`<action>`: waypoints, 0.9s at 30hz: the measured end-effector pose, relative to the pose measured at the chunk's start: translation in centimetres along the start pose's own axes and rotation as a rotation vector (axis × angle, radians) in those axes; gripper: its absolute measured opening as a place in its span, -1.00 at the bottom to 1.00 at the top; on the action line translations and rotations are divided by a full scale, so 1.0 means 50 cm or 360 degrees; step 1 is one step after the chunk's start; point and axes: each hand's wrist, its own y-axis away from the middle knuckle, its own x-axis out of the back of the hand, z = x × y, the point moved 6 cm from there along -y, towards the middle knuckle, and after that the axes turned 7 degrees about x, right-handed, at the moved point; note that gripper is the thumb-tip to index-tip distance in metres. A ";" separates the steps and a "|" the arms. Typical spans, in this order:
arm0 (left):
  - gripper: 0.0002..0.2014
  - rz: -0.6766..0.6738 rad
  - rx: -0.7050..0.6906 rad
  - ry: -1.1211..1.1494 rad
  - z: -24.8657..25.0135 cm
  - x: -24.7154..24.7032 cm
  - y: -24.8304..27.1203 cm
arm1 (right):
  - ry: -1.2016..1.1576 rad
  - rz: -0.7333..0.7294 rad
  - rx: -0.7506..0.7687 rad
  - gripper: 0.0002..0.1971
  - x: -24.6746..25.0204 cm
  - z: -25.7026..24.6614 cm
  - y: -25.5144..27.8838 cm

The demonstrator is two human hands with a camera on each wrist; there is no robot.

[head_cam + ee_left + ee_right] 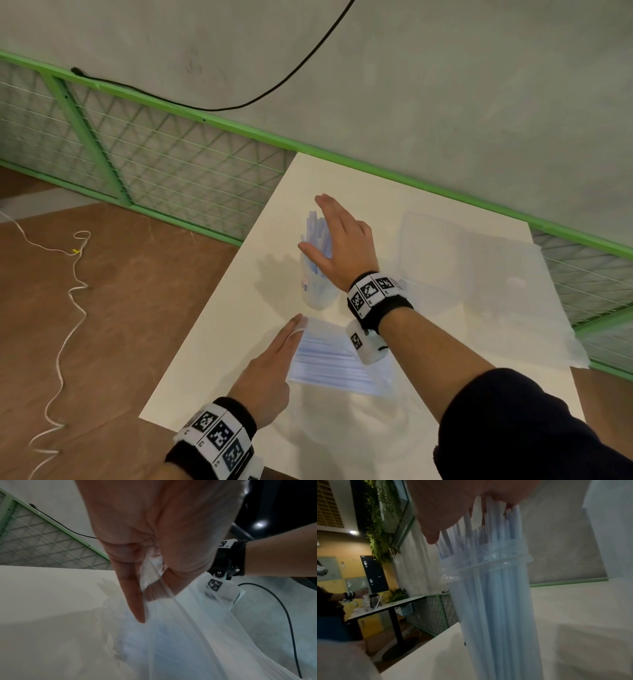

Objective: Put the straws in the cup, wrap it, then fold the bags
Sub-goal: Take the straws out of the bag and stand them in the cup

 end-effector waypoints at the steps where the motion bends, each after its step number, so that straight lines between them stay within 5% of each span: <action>1: 0.00 -0.0003 0.0003 -0.0001 -0.001 0.000 0.000 | 0.0052 -0.0048 0.0025 -0.30 -0.005 -0.006 -0.003; 10: 0.01 0.0000 0.0017 0.0008 -0.006 0.001 -0.002 | 0.0175 -0.0078 0.0042 -0.52 -0.021 -0.004 -0.006; 15: -0.01 -0.0008 -0.0011 0.0004 -0.010 -0.003 -0.007 | 0.0334 -0.0316 0.0010 -0.62 -0.033 -0.008 -0.021; 21: 0.00 0.0014 -0.0022 -0.0005 -0.014 -0.006 -0.008 | 0.0154 -0.0150 0.0035 -0.71 -0.016 0.008 -0.019; 27: 0.00 0.0006 0.0011 -0.0039 -0.013 -0.009 -0.010 | 0.0171 -0.0347 -0.0103 -0.44 -0.009 0.041 -0.006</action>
